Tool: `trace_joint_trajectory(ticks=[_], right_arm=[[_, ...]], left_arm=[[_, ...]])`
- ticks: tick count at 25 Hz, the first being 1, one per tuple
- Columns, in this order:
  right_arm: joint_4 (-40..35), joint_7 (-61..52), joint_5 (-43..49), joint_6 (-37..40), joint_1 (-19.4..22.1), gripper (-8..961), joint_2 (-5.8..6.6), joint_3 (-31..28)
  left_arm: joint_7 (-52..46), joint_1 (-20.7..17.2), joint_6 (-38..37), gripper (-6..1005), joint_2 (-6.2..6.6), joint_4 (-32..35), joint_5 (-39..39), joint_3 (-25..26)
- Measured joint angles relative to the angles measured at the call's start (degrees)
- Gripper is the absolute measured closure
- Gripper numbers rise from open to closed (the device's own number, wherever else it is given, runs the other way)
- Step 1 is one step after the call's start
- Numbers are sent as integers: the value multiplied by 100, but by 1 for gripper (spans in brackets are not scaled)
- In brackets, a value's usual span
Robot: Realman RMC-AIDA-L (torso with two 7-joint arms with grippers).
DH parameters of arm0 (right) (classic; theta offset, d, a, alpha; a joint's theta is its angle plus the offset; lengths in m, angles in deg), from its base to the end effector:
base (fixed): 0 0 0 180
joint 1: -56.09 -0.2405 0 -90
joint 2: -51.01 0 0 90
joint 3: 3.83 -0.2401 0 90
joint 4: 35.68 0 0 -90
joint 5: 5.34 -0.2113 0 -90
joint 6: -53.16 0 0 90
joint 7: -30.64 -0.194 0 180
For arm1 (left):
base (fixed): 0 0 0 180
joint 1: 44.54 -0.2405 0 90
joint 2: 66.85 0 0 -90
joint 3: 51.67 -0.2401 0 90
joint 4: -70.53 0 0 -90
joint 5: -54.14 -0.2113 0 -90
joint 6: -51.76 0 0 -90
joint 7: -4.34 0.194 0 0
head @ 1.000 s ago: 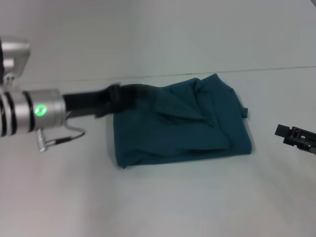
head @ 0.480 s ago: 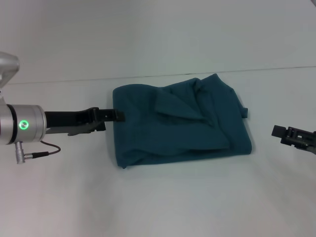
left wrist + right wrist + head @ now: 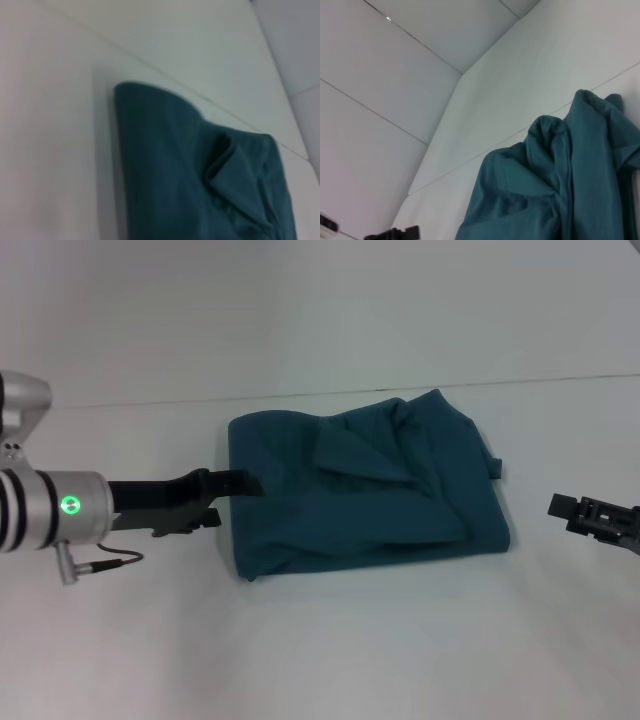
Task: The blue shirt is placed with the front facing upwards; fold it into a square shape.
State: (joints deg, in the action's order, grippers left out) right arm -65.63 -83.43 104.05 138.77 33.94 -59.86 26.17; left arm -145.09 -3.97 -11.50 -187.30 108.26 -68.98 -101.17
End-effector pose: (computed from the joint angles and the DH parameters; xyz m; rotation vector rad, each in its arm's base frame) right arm 0.3210 0.3322 0.0348 -2.0652 1.6420 0.9420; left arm -0.2197 0.4201 -0.0650 -2.0543 -1.8923 -0.5494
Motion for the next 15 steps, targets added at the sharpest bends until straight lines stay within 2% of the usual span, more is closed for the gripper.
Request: trace_joint_trajectory(ticks=[5, 11, 15], right_arm=[[-14, 8, -2, -2, -2, 121, -21, 10], [4, 22, -6, -2, 13, 123, -13, -8], [6, 28, -6, 0, 14, 124, -13, -10]], left_arm=[[-71, 76, 390, 113, -92, -380, 1, 20], [-104, 105, 602, 112, -110, -497, -1, -1], [-74, 258, 732, 112, -118, -719, -4, -59]])
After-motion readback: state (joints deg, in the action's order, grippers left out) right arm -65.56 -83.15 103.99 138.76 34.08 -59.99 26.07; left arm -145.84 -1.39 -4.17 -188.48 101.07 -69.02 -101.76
